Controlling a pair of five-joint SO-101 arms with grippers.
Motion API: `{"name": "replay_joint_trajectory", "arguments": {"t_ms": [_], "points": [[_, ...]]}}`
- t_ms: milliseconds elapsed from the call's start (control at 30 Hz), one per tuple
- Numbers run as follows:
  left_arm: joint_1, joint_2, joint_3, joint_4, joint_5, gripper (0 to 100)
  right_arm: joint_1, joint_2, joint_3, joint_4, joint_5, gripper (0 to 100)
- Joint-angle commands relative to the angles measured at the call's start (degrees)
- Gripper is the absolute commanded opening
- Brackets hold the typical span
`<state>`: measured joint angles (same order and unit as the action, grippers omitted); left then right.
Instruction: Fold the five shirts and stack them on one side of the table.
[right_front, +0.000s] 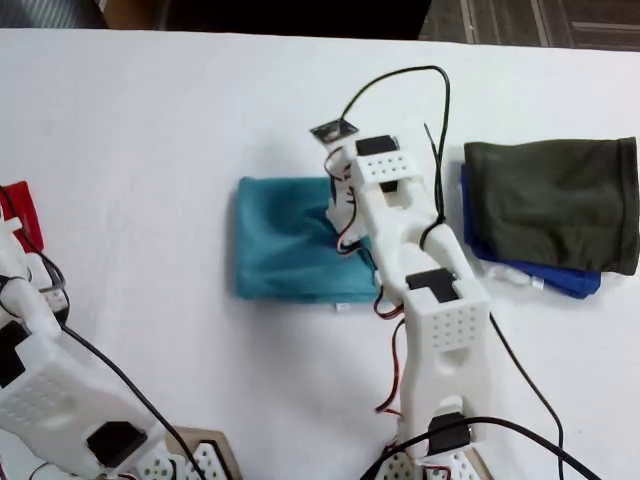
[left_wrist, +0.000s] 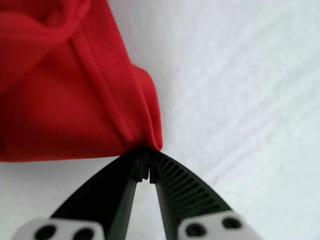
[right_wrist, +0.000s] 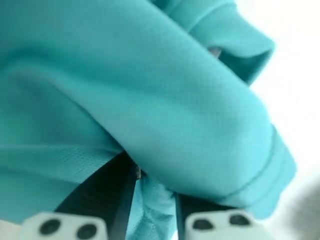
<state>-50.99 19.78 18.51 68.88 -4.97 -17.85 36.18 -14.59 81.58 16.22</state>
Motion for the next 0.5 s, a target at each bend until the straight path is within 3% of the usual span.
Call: {"name": "replay_joint_trajectory", "arguments": {"t_ms": [0,167,467], "points": [[-0.6,0.9,0.6,-1.5,0.3,3,-1.9,-6.8,-0.8,2.9,2.3,2.2],[-0.6,0.9,0.6,-1.5,0.3,3,-0.6,-17.7,-0.7,8.1,12.3,2.2],[-0.6,0.9,0.6,-1.5,0.3,3,9.7,-34.4,-0.7,12.1,21.4,2.2]]}}
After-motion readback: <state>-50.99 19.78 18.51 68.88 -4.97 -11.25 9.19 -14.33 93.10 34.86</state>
